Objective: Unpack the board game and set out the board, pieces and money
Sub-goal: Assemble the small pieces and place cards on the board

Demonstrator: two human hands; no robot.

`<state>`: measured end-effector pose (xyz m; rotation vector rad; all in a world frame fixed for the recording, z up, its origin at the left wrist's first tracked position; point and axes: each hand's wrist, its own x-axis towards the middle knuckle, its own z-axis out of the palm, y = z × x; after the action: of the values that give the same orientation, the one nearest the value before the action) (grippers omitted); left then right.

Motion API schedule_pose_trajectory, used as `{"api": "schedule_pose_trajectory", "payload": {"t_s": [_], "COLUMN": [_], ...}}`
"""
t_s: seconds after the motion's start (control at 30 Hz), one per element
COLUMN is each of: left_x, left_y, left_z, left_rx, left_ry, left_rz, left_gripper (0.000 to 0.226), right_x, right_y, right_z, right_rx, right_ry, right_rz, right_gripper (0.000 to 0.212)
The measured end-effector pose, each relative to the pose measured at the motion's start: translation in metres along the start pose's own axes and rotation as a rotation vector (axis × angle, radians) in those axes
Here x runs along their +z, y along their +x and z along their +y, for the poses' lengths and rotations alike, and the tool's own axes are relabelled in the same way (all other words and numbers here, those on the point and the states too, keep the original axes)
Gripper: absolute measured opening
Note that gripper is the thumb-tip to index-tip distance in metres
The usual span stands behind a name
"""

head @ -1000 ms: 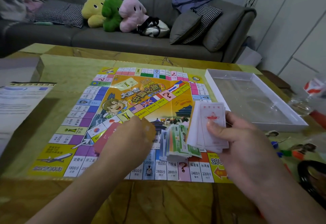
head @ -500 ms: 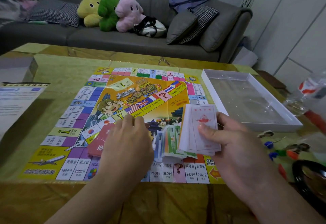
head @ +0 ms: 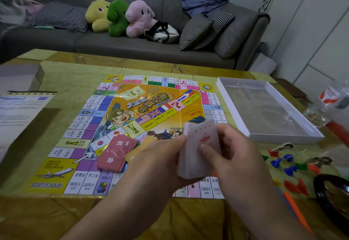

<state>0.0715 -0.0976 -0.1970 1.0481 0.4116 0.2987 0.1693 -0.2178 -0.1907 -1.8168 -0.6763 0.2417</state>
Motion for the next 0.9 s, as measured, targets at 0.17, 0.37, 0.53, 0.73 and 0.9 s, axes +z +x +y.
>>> {"api": "schedule_pose_trajectory", "payload": {"t_s": [0.17, 0.37, 0.53, 0.73, 0.9], "left_x": [-0.001, -0.005, -0.004, -0.007, -0.043], "left_y": [0.002, 0.003, 0.004, 0.006, 0.024], "left_z": [0.002, 0.004, 0.006, 0.012, 0.027], "left_rx": [0.059, 0.123, 0.106, 0.054, 0.065], "left_ry": [0.203, 0.195, 0.237, 0.258, 0.821], "left_rz": [0.073, 0.163, 0.212, 0.274, 0.468], "left_gripper": [0.024, 0.029, 0.023, 0.029, 0.022], "right_x": [-0.003, -0.002, -0.003, -0.006, -0.022], "right_y": [0.002, 0.009, 0.011, 0.011, 0.02], "right_z": [0.004, 0.011, 0.015, 0.015, 0.018], "right_rx": [0.058, 0.292, 0.322, 0.312, 0.338], "right_ry": [0.067, 0.339, 0.357, 0.314, 0.365], "right_rz": [0.008, -0.086, -0.061, -0.026, 0.034], "right_gripper": [0.018, 0.019, 0.022, 0.018, 0.017]}}
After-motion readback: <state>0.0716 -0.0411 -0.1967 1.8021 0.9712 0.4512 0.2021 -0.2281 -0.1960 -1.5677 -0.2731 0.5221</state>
